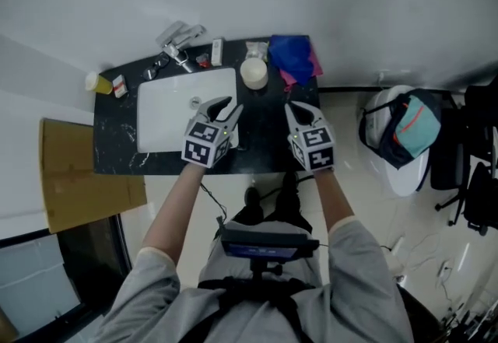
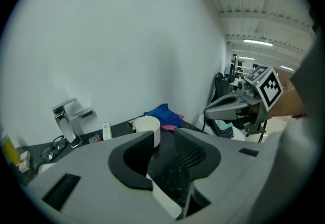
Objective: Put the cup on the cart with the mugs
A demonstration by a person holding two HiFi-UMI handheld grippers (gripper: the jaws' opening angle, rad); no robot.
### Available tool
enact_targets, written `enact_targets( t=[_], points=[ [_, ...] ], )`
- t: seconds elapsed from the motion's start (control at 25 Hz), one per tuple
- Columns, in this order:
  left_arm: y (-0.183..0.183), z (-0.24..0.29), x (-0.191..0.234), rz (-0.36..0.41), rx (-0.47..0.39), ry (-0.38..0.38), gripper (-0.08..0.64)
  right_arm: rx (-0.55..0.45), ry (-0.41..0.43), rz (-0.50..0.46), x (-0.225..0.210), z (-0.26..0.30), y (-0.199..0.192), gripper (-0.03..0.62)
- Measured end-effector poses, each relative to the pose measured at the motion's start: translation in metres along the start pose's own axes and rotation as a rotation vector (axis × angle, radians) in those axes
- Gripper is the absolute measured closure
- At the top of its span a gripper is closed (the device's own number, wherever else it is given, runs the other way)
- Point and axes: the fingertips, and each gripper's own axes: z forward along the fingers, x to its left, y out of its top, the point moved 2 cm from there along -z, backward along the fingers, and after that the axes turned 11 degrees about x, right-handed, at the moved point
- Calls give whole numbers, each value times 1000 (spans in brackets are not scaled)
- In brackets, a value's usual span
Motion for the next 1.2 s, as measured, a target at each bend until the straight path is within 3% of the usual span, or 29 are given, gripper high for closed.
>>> enact_targets(
  t=[0.36,0.48,0.64,0.84,1.2],
  points=[
    [26,99,29,144,203,-56,121,36,37,-34,-30,57,26,591],
    [27,124,32,236,310,-98,63,50,45,-46,-37,72,29,591],
    [22,147,33,339,443,-145,43,72,49,-49,-43,89,29,591],
    [18,169,35,413,522,-157,43,87,55,-38,-51,100,28,591],
    [-12,192,38,442,692,-174,43,86,61,-17,-63,103,29,591]
  ],
)
